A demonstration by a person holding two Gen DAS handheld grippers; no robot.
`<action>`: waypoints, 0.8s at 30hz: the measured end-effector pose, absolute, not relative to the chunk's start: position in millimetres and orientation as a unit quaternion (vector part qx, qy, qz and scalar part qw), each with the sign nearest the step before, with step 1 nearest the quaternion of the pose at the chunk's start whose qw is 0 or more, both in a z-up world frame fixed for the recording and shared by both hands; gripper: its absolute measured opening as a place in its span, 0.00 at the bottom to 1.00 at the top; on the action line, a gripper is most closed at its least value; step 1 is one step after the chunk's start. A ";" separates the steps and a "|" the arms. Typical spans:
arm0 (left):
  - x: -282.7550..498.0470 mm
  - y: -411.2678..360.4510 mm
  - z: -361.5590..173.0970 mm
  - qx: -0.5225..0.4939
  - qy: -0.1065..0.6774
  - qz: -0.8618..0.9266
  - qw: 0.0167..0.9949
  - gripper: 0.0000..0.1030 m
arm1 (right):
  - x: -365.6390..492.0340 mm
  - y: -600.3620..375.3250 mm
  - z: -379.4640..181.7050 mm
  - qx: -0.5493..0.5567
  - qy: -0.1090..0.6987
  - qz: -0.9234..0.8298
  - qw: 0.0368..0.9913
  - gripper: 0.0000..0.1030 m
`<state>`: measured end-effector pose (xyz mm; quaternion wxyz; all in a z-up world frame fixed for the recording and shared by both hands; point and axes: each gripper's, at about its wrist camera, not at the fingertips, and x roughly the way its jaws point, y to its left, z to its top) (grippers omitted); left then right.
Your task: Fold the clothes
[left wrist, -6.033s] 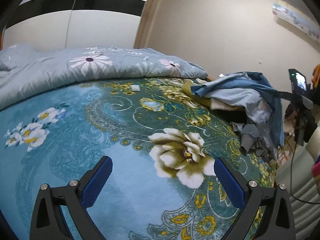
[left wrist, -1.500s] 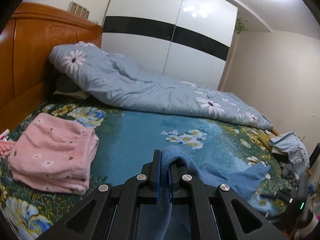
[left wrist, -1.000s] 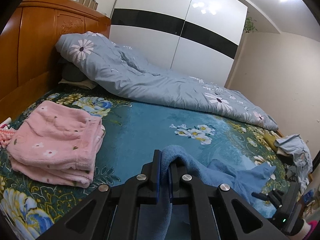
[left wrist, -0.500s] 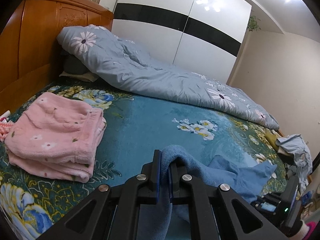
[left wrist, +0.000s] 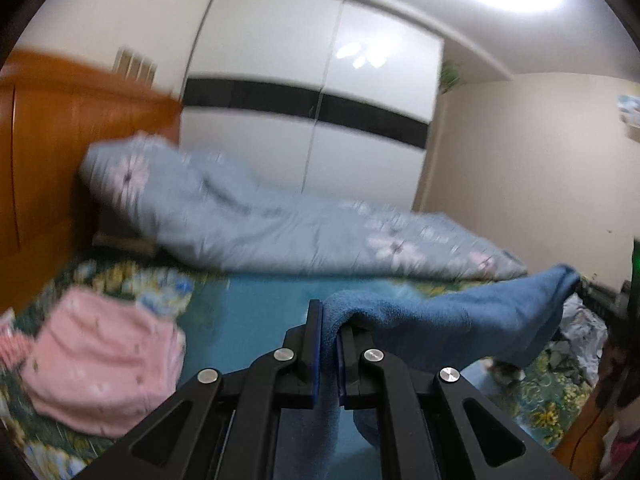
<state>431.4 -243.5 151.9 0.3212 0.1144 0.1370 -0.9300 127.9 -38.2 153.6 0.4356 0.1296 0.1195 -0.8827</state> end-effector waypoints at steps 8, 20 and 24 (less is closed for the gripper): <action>486.1 -176.6 213.1 0.054 0.055 -0.959 0.274 0.06 | 169.9 37.9 225.6 0.026 0.095 -0.894 0.437 0.06; 424.8 -258.5 164.3 0.181 0.149 -0.934 0.270 0.06 | 111.2 -24.7 173.6 0.144 0.143 -0.870 0.450 0.06; 370.6 -322.0 86.6 0.267 0.226 -0.893 0.285 0.06 | 64.5 -78.3 112.0 0.238 0.171 -0.848 0.442 0.06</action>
